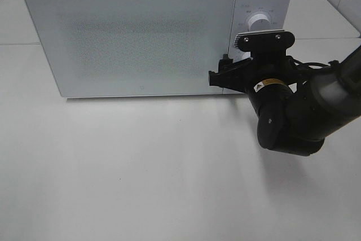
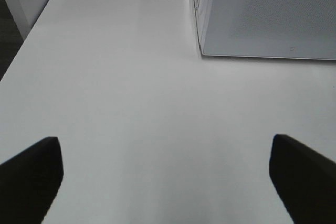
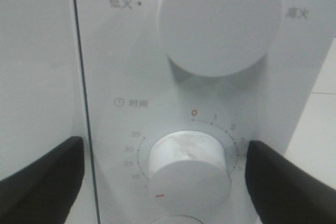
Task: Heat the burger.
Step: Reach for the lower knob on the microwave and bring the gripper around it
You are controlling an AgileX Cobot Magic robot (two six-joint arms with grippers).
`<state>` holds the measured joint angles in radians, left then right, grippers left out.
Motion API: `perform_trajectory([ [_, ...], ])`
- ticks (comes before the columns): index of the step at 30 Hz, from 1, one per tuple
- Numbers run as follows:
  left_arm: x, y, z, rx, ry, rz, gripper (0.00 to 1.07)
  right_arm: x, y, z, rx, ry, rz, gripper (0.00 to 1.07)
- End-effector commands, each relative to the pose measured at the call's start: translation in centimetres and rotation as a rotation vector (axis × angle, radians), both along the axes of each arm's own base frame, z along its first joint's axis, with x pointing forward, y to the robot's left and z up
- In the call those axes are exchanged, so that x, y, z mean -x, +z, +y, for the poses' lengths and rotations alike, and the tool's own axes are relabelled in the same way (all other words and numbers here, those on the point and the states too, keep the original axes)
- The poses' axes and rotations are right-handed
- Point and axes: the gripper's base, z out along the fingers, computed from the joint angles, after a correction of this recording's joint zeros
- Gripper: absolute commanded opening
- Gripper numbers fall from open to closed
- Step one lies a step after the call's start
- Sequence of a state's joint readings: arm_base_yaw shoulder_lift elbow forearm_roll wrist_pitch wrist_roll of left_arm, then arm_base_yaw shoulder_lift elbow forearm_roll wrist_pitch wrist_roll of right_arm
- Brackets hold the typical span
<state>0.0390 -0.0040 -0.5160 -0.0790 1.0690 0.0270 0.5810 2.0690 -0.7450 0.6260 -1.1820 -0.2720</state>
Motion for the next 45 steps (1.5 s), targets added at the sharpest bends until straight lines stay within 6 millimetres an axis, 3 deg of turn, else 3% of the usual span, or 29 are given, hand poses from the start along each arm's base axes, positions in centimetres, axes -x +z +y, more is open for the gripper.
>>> perform_trajectory([
  [1, 0.2, 0.0, 0.0, 0.003, 0.006, -0.015, 1.00, -0.3, 0.7, 0.0, 0.015, -0.003, -0.045, 0.73],
  [8, 0.2, 0.0, 0.0, 0.003, 0.006, -0.015, 1.00, -0.3, 0.6, 0.0, 0.015, -0.003, -0.044, 0.51],
  [10, 0.2, 0.0, 0.0, 0.003, 0.006, -0.015, 1.00, -0.3, 0.6, 0.0, 0.015, -0.001, -0.037, 0.35],
  [11, 0.2, 0.0, 0.0, 0.003, 0.006, -0.015, 1.00, -0.3, 0.6, 0.0, 0.015, -0.001, -0.037, 0.35],
  [13, 0.2, 0.0, 0.0, 0.003, 0.006, -0.015, 1.00, -0.3, 0.5, 0.1, 0.017, 0.007, -0.029, 0.19],
  [16, 0.2, 0.0, 0.0, 0.003, 0.006, -0.015, 1.00, -0.3, 0.4, 0.1, 0.010, 0.012, -0.021, 0.10],
  [22, 0.2, 0.0, 0.0, 0.003, 0.006, -0.015, 1.00, -0.3, 0.5, 0.1, -0.118, -0.014, -0.021, 0.09],
  [24, 0.2, 0.0, 0.0, 0.003, 0.006, -0.015, 1.00, -0.3, 0.5, 0.5, -0.289, -0.010, -0.019, 0.09],
  [26, 0.2, 0.0, 0.0, 0.003, 0.006, -0.015, 1.00, -0.3, 0.6, 0.6, -0.348, -0.006, -0.018, 0.09],
  [27, 0.2, 0.0, 0.0, 0.003, 0.006, -0.015, 1.00, -0.2, 0.7, 0.9, -0.488, 0.004, -0.009, 0.09],
  [28, 0.2, 0.0, 0.0, 0.003, 0.006, -0.015, 1.00, -0.2, 0.7, 0.9, -0.488, 0.004, -0.009, 0.09],
  [30, 0.2, 0.0, 0.0, 0.003, 0.006, -0.015, 1.00, -0.2, 0.7, 1.4, -0.746, 0.003, 0.025, 0.09],
  [31, 0.2, 0.0, 0.0, 0.003, 0.006, -0.015, 1.00, -0.2, 0.7, 1.4, -0.746, 0.003, 0.025, 0.09],
  [32, 0.2, 0.0, 0.0, 0.003, 0.006, -0.015, 1.00, -0.1, 0.8, 1.8, -0.912, 0.010, 0.058, 0.09],
  [33, 0.2, 0.0, 0.0, 0.003, 0.006, -0.015, 1.00, -0.1, 0.8, 1.8, -0.912, 0.010, 0.058, 0.09],
  [34, 0.2, 0.0, 0.0, 0.003, 0.006, -0.015, 1.00, 0.0, 0.8, 2.2, -1.105, 0.017, 0.104, 0.09],
  [36, 0.2, 0.0, 0.0, 0.003, 0.006, -0.015, 1.00, 0.0, 0.9, 2.4, -1.178, 0.027, 0.123, 0.09],
  [37, 0.2, 0.0, 0.0, 0.003, 0.006, -0.015, 1.00, 0.1, 1.1, 2.8, -1.353, 0.031, 0.165, 0.09],
  [38, 0.2, 0.0, 0.0, 0.003, 0.006, -0.015, 1.00, 0.1, 1.1, 2.8, -1.353, 0.031, 0.165, 0.09],
  [42, 0.2, 0.0, 0.0, 0.003, 0.006, -0.015, 1.00, 0.2, 1.8, 3.2, -1.668, 0.053, 0.208, 0.09],
  [45, 0.2, 0.0, 0.0, 0.003, 0.006, -0.015, 1.00, 0.2, 2.3, 3.1, -1.756, 0.079, 0.186, 0.09],
])
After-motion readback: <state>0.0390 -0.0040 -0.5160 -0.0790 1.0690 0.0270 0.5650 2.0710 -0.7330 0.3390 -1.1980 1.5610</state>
